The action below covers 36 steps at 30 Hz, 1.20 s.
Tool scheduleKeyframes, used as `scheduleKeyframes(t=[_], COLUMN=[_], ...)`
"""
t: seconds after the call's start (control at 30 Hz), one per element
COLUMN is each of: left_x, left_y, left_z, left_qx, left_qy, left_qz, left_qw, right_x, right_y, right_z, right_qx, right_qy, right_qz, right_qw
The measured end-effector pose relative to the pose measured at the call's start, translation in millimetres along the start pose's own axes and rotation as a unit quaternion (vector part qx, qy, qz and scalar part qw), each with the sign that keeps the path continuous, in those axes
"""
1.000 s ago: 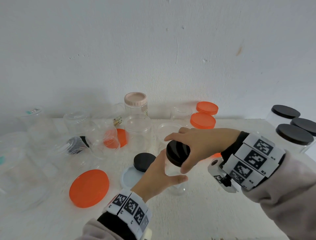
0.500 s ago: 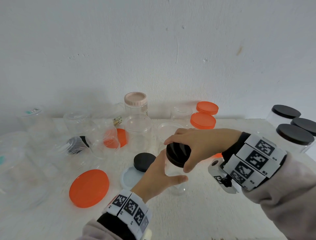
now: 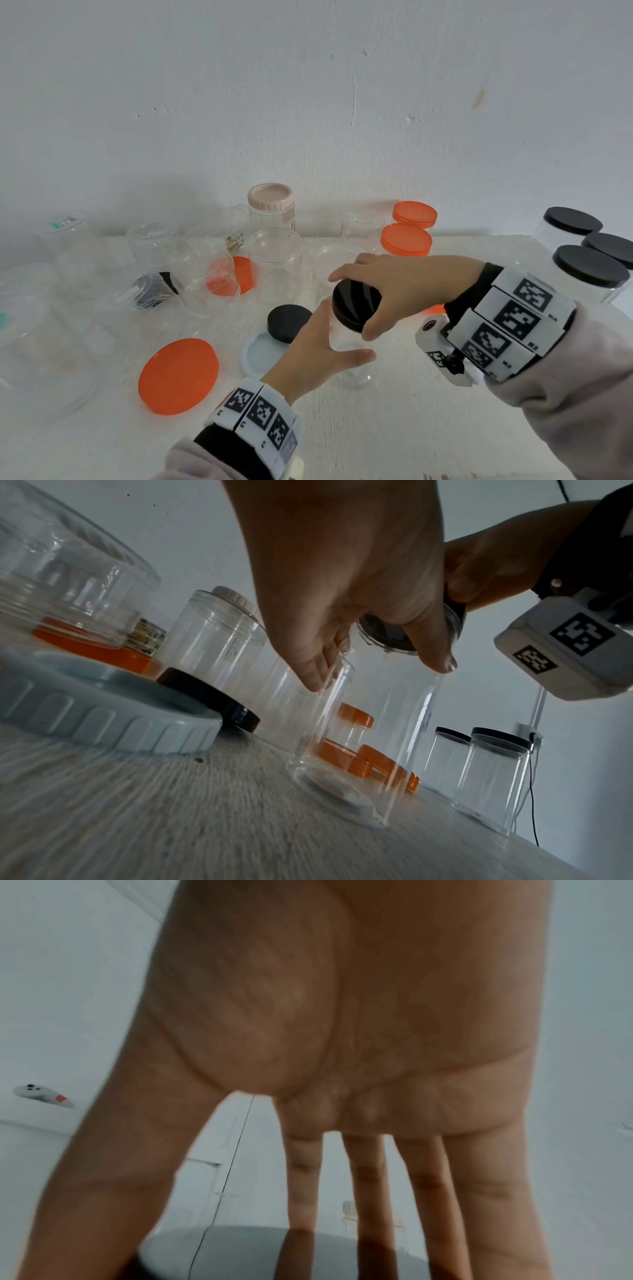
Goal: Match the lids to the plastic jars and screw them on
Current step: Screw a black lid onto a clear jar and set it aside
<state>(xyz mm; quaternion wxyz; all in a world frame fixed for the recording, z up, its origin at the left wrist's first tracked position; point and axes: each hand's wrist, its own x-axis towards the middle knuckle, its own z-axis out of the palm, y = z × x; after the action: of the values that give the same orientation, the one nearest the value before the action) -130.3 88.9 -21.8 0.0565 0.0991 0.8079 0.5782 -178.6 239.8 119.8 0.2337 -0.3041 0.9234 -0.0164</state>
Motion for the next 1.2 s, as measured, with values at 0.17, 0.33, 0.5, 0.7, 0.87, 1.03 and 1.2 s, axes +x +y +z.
scheduleKeyframes(t=[0.17, 0.33, 0.5, 0.7, 0.87, 1.03, 1.2], left_x=[-0.5, -0.6, -1.1, -2.7, -3.4, -4.5, -1.2], left_y=[0.5, 0.3, 0.7, 4.0, 7.5, 10.3, 15.5], left_z=[-0.4, 0.2, 0.8, -0.1, -0.6, 0.4, -12.5], left_qx=[-0.013, -0.006, 0.012, -0.002, 0.006, 0.015, 0.068], left_qy=[-0.011, -0.008, 0.002, -0.009, -0.009, -0.013, -0.06], left_qz=[0.004, 0.003, -0.005, 0.001, 0.003, 0.011, 0.011], left_qw=[1.0, 1.0, 1.0, 1.0, 1.0, 1.0, 0.996], right_x=[6.0, 6.6, 1.8, 1.4, 0.5, -0.7, -2.9], right_y=[-1.4, 1.3, 3.1, -1.6, -2.1, 3.9, 10.0], right_z=[9.5, 13.2, 9.5, 20.0, 32.7, 53.1, 72.4], right_qx=[-0.025, -0.015, -0.006, -0.043, -0.058, -0.014, 0.074], right_qy=[0.063, 0.054, 0.03, 0.082, 0.137, 0.204, 0.251], right_qz=[0.04, 0.049, -0.005, 0.008, 0.004, -0.009, -0.018], right_qw=[0.997, 0.997, 1.0, 0.996, 0.989, 0.979, 0.965])
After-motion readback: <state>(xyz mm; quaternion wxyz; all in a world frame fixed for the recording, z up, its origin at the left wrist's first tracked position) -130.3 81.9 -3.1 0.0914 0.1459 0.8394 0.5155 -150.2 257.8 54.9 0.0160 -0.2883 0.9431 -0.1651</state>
